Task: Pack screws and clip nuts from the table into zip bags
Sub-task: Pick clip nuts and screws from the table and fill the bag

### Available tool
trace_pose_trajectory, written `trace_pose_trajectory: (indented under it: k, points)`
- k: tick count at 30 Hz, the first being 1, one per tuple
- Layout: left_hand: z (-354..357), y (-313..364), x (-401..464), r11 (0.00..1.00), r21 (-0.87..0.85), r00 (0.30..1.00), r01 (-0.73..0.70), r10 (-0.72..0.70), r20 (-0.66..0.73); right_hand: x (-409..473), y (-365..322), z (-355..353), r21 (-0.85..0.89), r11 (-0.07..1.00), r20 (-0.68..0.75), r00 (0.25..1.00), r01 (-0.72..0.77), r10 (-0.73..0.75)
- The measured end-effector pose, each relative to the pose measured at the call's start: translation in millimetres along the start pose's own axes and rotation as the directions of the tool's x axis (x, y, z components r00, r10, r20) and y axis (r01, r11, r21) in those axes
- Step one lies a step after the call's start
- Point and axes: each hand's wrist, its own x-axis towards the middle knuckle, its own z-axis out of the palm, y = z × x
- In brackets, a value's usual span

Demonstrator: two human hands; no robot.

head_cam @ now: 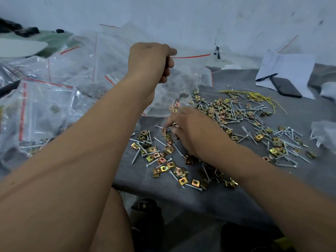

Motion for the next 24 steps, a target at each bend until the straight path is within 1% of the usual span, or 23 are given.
trace_pose_trajectory:
  k: [3,5,7,10,14,15,16,17,18,19,20,21,22,23,24]
  points:
    - [1,-1,-1,1.000,0.028,1.000,-0.001,0.001,0.015,2,0,-6,0.046,0.994,0.012,0.995,-0.100,0.100]
    - [2,-2,-3,0.998,0.057,1.000,-0.005,0.004,0.025,2,0,-9,0.070,0.977,0.055,0.979,-0.200,0.196]
    - [3,-2,-5,0.997,0.073,0.999,-0.016,0.013,0.040,0,2,-12,0.066,0.965,0.088,0.964,-0.255,0.249]
    - [4,-2,-7,0.996,0.088,0.999,-0.021,0.017,0.049,-3,9,-15,0.022,0.967,0.119,0.961,-0.255,0.250]
    - [5,-2,-9,0.995,0.095,0.999,-0.015,0.011,0.045,-1,14,-21,0.041,0.966,0.138,0.959,-0.256,0.248]
    - [5,-2,-9,0.995,0.096,0.999,-0.016,0.011,0.048,0,17,-23,0.060,0.965,0.104,0.963,-0.255,0.248]
    - [5,-2,-10,0.995,0.096,0.999,-0.016,0.011,0.052,1,19,-27,0.126,0.951,0.061,0.959,-0.282,0.276]
    - [5,-3,-10,0.995,0.094,0.998,-0.017,0.011,0.057,3,21,-31,0.276,0.899,0.013,0.937,-0.339,0.349]
    - [6,-3,-10,0.996,0.092,0.998,-0.018,0.012,0.064,4,25,-36,0.522,0.758,0.001,0.889,-0.391,0.458]
    - [6,-3,-11,0.995,0.093,0.997,-0.022,0.016,0.072,6,29,-41,0.775,0.496,0.056,0.824,-0.393,0.564]
    - [6,-3,-11,0.995,0.098,0.997,-0.030,0.023,0.079,7,34,-47,0.925,0.183,0.154,0.768,-0.333,0.621]
    - [7,-3,-11,0.993,0.109,0.995,-0.044,0.035,0.088,7,40,-54,0.966,-0.088,0.243,0.737,-0.244,0.631]
    - [7,-3,-11,0.990,0.125,0.994,-0.065,0.052,0.100,6,46,-61,0.950,-0.269,0.299,0.719,-0.161,0.628]
    - [8,-4,-12,0.985,0.145,0.991,-0.091,0.074,0.113,4,52,-69,0.919,-0.384,0.331,0.699,-0.087,0.634]
    - [9,-4,-12,0.980,0.163,0.987,-0.118,0.098,0.126,2,59,-75,0.894,-0.446,0.345,0.684,-0.031,0.643]
